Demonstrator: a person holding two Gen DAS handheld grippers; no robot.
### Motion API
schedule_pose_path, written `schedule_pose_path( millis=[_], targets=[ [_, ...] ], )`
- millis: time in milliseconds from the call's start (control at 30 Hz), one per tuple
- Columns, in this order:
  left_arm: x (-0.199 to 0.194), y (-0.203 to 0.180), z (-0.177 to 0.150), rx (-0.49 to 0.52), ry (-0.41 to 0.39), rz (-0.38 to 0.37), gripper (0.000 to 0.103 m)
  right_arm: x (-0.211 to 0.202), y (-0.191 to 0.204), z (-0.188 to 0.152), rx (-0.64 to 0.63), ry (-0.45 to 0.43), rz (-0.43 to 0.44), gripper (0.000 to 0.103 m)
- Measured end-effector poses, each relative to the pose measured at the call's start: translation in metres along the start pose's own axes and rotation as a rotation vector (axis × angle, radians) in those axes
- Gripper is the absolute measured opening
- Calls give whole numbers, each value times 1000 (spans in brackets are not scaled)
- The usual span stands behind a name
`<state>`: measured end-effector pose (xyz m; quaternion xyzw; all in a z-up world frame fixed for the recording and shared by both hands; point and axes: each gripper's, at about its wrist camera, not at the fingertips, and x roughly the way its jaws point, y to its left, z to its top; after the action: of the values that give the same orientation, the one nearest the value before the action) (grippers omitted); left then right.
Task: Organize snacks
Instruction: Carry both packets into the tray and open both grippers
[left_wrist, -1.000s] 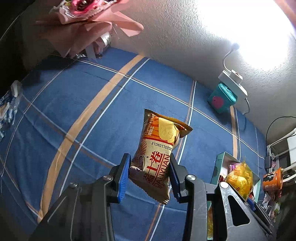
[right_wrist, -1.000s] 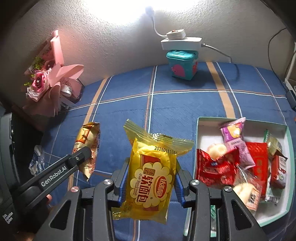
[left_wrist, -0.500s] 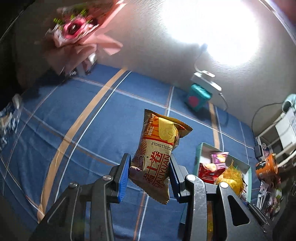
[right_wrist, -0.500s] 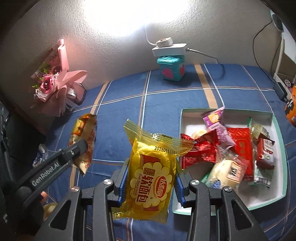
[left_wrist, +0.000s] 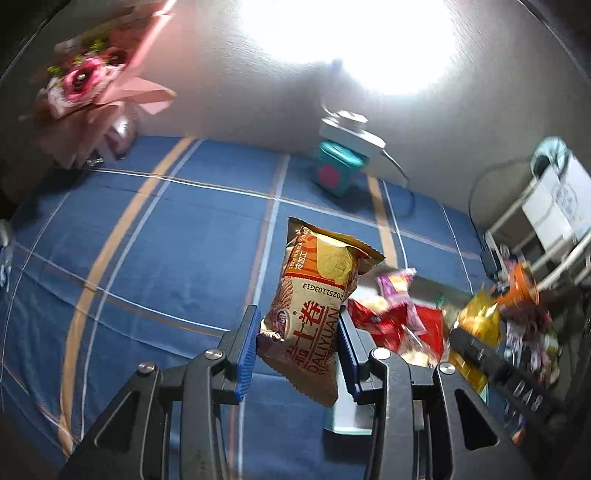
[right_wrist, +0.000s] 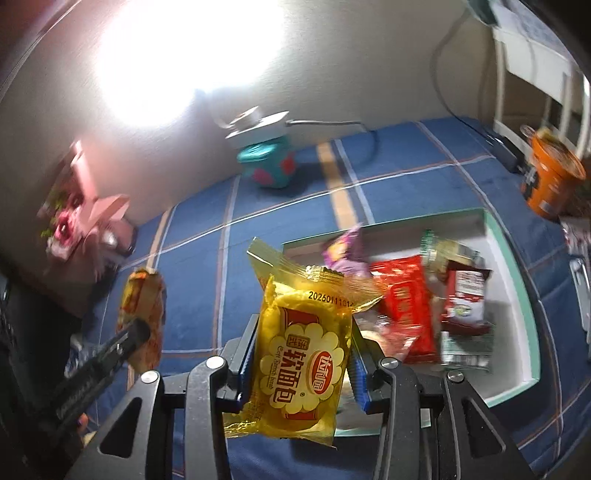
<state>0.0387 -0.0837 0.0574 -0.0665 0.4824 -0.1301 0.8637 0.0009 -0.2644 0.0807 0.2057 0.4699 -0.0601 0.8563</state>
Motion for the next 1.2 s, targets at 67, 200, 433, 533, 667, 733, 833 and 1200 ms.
schedule_pose_path(
  millis=[67, 200, 433, 533, 667, 733, 833, 1200],
  targets=[
    [7, -12, -5, 37, 23, -4, 41, -3, -12, 2, 26, -7, -20, 44],
    [23, -30, -14, 93, 76, -14, 41, -6, -40, 6, 80, -13, -66, 44],
    [43, -47, -28, 140, 164, -36, 41, 2, -76, 4, 151, 28, -114, 44],
    [49, -53, -33, 163, 179, -30, 41, 9, -82, 3, 165, 51, -115, 44],
    [59, -55, -39, 159, 209, -39, 41, 17, -84, 1, 166, 72, -106, 44],
    [64, -56, -40, 162, 221, -39, 41, 20, -84, 0, 164, 81, -106, 44],
    [65, -58, -42, 164, 228, -54, 41, 23, -84, -2, 160, 91, -112, 44],
    [74, -74, -46, 212, 234, -65, 41, 24, -83, -3, 145, 95, -133, 44]
  ],
)
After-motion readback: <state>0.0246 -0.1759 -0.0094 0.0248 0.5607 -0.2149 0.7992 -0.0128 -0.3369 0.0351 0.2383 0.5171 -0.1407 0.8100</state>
